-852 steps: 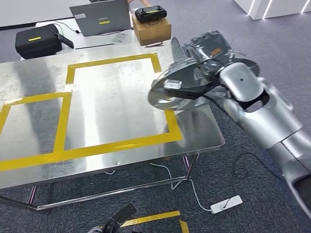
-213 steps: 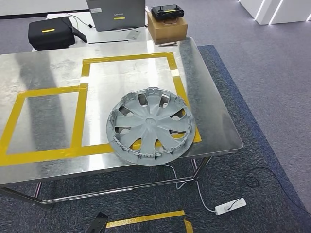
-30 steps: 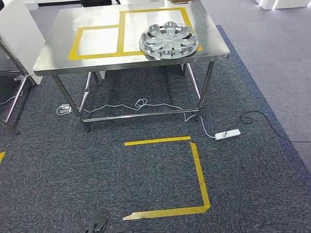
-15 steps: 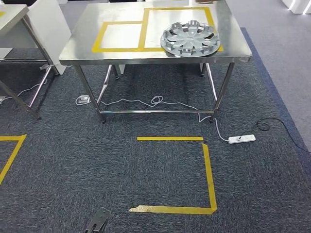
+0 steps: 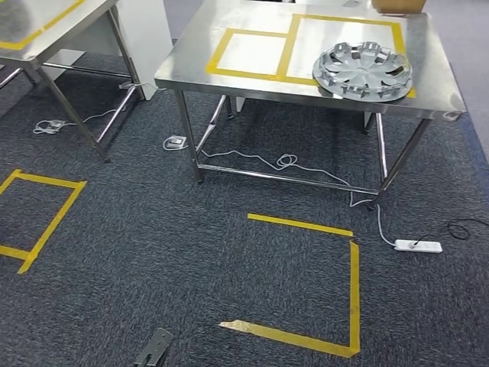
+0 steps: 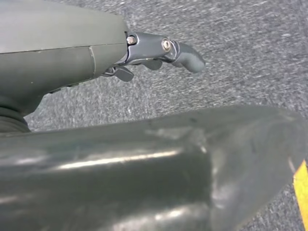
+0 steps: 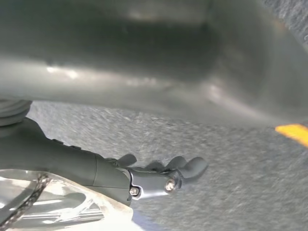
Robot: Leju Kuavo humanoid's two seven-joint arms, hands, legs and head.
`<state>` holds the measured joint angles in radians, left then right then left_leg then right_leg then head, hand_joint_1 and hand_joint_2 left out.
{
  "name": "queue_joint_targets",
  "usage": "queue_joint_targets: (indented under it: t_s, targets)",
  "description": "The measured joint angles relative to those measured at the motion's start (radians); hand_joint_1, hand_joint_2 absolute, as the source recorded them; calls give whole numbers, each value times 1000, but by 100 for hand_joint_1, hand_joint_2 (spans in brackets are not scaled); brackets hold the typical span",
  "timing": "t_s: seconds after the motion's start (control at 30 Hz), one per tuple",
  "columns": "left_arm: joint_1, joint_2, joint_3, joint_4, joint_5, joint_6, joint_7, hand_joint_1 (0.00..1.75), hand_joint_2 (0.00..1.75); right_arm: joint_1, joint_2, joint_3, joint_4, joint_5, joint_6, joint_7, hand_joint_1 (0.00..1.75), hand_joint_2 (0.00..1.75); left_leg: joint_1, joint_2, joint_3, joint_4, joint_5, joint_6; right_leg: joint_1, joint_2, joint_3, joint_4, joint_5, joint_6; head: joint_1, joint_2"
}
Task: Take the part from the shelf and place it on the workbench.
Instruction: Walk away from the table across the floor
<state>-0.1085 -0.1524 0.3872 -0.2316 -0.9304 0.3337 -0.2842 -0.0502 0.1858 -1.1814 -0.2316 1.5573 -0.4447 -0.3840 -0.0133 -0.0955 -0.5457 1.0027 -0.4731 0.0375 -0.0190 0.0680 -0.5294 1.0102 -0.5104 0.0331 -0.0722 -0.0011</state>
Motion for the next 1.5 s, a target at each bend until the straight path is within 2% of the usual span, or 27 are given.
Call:
queue_joint_targets:
  t_s: [0.03,0.1,0.17,0.23,0.3,0.33,0.4,0.43,0.5,0.53,0.6,0.67,0.73,0.8,0.83,0.9,0.97,1.03,1.1,1.17,1.23,1.3,1.33,1.37,1.4,1.43,1.5]
  targets:
    - [0,0,0,0,0,1,0,0,0,0,0,0,0,0,1,2,0,0,1,-11,-6,3,2,-6,0,4,5,-6,-5,-2,0,0]
    - [4,1,0,0,0,1,-1,0,0,0,1,1,1,0,2,4,0,0,3,-21,-15,7,4,-16,-1,-18,6,-9,0,-11,-1,0]
    - [5,2,0,0,0,2,-1,0,0,0,2,2,2,0,3,5,0,0,2,20,-38,54,-27,-28,-5,-44,8,-13,3,-21,-7,0]
    - [2,2,0,0,0,3,-3,0,0,1,2,2,2,0,3,5,0,0,7,72,-97,178,-93,-41,-5,-73,7,-15,2,-28,-13,0]
    - [2,2,0,0,0,3,-4,0,0,3,2,2,2,0,3,3,0,0,16,86,-150,292,-132,-50,-4,-104,7,-15,-1,-29,-14,0]
    - [4,2,0,0,0,3,-4,0,0,3,2,2,2,0,3,0,0,0,20,88,-152,298,-123,-53,-5,-118,8,-14,-2,-28,-14,0]
    - [6,3,0,0,0,4,-4,0,0,2,2,2,2,0,2,-7,0,0,23,106,-101,197,-57,-52,-5,-143,13,-14,-5,-23,-14,0]
    - [6,3,0,0,0,4,-4,0,0,1,2,3,2,0,1,-10,0,0,19,133,-63,124,-28,-49,-5,-155,16,-14,-7,-20,-14,0]
    - [2,3,0,0,0,5,-6,0,0,1,2,3,2,-1,0,-14,0,0,9,179,-18,26,-2,-36,0,-176,20,-13,-13,-9,-13,0]
    - [2,3,0,0,0,6,-6,0,0,1,2,3,2,-1,-1,-15,0,0,4,188,-15,12,-5,-30,3,-188,22,-14,-16,-3,-13,0]
    - [6,3,0,0,0,6,-7,0,0,-1,2,3,2,-1,-3,-18,0,0,4,164,-19,6,-3,-18,3,-204,27,-15,-21,10,-13,0]
    - [10,2,0,0,-1,9,-8,0,0,-1,2,3,2,-1,-5,-20,0,0,9,138,-17,-1,3,-5,-2,-159,15,19,-50,19,-9,0]
    - [8,0,0,0,-1,12,-9,0,0,3,2,4,2,-1,-6,-20,0,0,10,111,-17,-4,7,6,-3,-92,-40,139,-114,21,-4,0]
    - [9,-3,0,0,-3,14,-10,0,0,9,2,4,3,-1,-7,-19,0,0,7,80,-18,-3,9,11,-2,-72,-107,266,-155,20,-3,0]
    - [11,-3,0,0,-3,15,-10,0,0,12,1,4,3,-1,-7,-18,0,0,5,64,-18,-3,9,11,-1,-70,-122,284,-147,19,-3,0]
    - [15,-4,0,0,-4,18,-10,0,0,15,1,4,3,-1,-7,-17,0,0,5,31,-15,0,8,10,-2,-59,-98,200,-75,16,-3,0]
    - [14,-5,0,0,-5,20,-10,0,0,15,0,4,3,-1,-7,-16,0,0,5,3,-18,10,3,3,-7,-14,-44,65,-13,12,-3,0]
    - [14,-6,0,0,-7,22,-10,0,0,15,0,5,3,0,-7,-15,0,0,6,-19,-27,18,1,-8,-9,16,-16,9,-5,7,-4,0]
    - [18,-5,0,0,-9,23,-10,0,0,15,1,7,3,0,-7,-13,0,0,9,-39,-34,18,4,-20,-8,-1,-9,4,-5,-4,-4,0]
    - [22,-5,0,0,-10,24,-10,0,0,16,2,8,3,0,-7,-11,0,0,8,-5,-47,43,-12,-31,-10,-26,-4,-3,-1,-17,-9,0]
    - [21,-5,0,0,-11,25,-10,0,0,18,3,8,3,0,-7,-7,0,0,8,59,-94,145,-69,-43,-9,-56,1,-7,-2,-25,-15,0]
    - [20,-5,0,0,-11,25,-10,0,0,20,3,8,3,0,-7,-5,0,0,15,85,-156,274,-121,-51,-7,-88,3,-7,-6,-28,-16,0]
    - [22,-5,0,0,-11,26,-10,0,0,20,3,8,3,0,-7,-4,0,0,18,88,-171,305,-124,-54,-7,-103,5,-7,-9,-28,-17,0]
    - [24,-5,0,0,-11,26,-10,0,0,20,3,8,3,0,-7,-4,0,0,20,90,-165,293,-107,-54,-7,-117,8,-7,-11,-27,-17,0]
    - [26,-5,0,0,-11,27,-10,0,0,19,3,8,3,1,-7,-4,0,0,21,95,-141,244,-74,-53,-7,-130,11,-7,-14,-25,-17,0]
    - [26,-5,0,0,-11,28,-10,0,0,19,3,9,3,1,-7,-4,0,0,19,113,-104,171,-38,-49,-6,-142,16,-7,-17,-22,-17,0]
    - [22,-5,0,0,-12,29,-10,0,0,18,3,9,3,1,-7,-5,0,0,9,155,-44,51,-1,-38,-2,-164,22,-6,-25,-11,-17,0]
